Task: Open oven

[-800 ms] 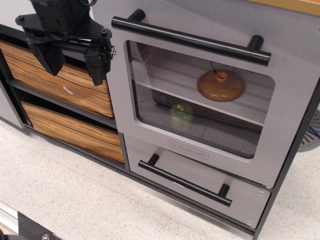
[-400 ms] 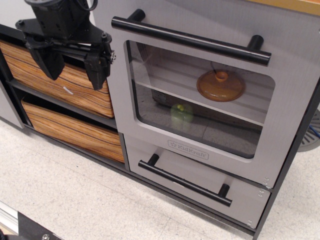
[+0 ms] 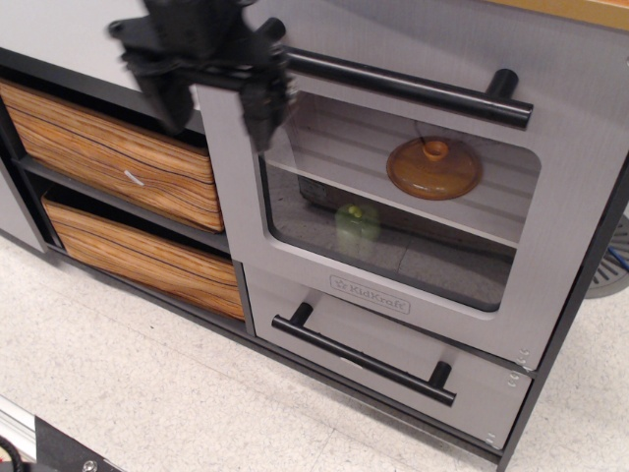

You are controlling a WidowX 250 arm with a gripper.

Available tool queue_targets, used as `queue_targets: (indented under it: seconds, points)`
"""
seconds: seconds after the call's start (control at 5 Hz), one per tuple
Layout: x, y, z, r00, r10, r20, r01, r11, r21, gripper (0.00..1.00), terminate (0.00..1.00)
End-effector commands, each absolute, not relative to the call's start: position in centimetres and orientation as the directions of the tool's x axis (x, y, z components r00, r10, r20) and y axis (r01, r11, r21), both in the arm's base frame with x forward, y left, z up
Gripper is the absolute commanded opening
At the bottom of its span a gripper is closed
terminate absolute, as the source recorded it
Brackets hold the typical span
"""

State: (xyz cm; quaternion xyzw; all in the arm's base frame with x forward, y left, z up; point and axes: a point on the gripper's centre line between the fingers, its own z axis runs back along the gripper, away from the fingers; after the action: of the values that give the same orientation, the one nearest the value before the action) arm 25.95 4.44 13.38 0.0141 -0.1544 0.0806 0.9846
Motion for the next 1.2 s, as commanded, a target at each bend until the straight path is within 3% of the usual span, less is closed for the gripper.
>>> queue_targets:
  seconds: [0.0, 0.4, 1.0]
  points:
    - [30.1, 2.8, 16.2, 0.872, 0.156, 0.463, -0.176, 0.984, 0.001, 1.0, 0.0]
    - [32.3, 1.6, 18.2, 0.824, 0.154, 0.546, -0.157, 0.987, -0.042, 1.0, 0.0]
    - [33.7, 0.3, 15.9, 0.781, 0.063, 0.622, -0.044, 0.998, -0.046, 1.0, 0.0]
